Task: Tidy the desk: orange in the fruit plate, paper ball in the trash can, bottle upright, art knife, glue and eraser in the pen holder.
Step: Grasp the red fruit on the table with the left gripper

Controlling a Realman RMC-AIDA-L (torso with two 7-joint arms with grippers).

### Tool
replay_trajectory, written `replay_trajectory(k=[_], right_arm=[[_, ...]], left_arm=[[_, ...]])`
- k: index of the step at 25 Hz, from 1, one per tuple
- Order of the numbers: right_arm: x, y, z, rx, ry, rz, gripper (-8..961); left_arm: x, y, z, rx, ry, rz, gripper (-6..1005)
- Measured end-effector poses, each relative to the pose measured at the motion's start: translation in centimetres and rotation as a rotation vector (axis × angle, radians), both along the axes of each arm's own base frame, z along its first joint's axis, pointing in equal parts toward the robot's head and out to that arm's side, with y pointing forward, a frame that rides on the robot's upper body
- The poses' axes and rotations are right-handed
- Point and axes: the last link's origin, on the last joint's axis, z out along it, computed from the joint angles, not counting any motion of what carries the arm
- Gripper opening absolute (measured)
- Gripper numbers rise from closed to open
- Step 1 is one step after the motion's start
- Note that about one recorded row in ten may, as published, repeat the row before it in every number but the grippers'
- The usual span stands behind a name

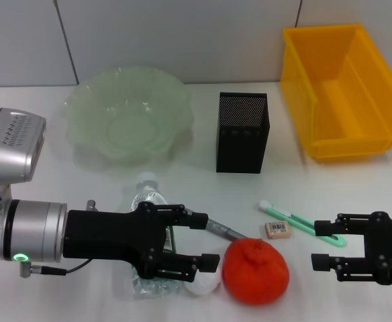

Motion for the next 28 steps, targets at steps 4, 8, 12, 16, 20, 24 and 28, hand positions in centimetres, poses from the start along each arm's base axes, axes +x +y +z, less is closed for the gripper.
replay_trajectory(k=[4, 8, 12, 16, 20, 24, 28], right_arm=[[0.0, 0.0, 0.1, 0.002, -0.003, 0.002, 684], [0.0, 0.1, 0.1, 0.003, -0.005, 0.004, 683], [0.1, -0.1, 0.2, -0.004, -0.011, 0.009, 681], [0.5, -0.6, 0.9, 0.007, -0.006, 0.002, 680], [0.5, -0.8, 1.2, 0.009, 0.001, 0.006, 679], [0.4, -0.8, 1.2, 0.003, 0.003, 0.011, 678], [0.4, -0.9, 1.2, -0.001, 0.005, 0.015, 677]], left_arm=[[0.1, 0.0, -0.1, 0.0, 0.0, -0.001, 799], [0.1, 0.1, -0.1, 0.0, 0.0, -0.003, 798], [0.2, 0.2, 0.0, -0.001, 0.002, -0.002, 798], [0.6, 0.4, 0.0, -0.002, 0.002, -0.013, 797], [1.4, 1.0, -0.2, -0.01, 0.005, -0.04, 797], [2.3, 1.5, -0.4, -0.03, 0.034, -0.066, 796], [2.6, 1.7, -0.6, -0.046, 0.058, -0.073, 796]])
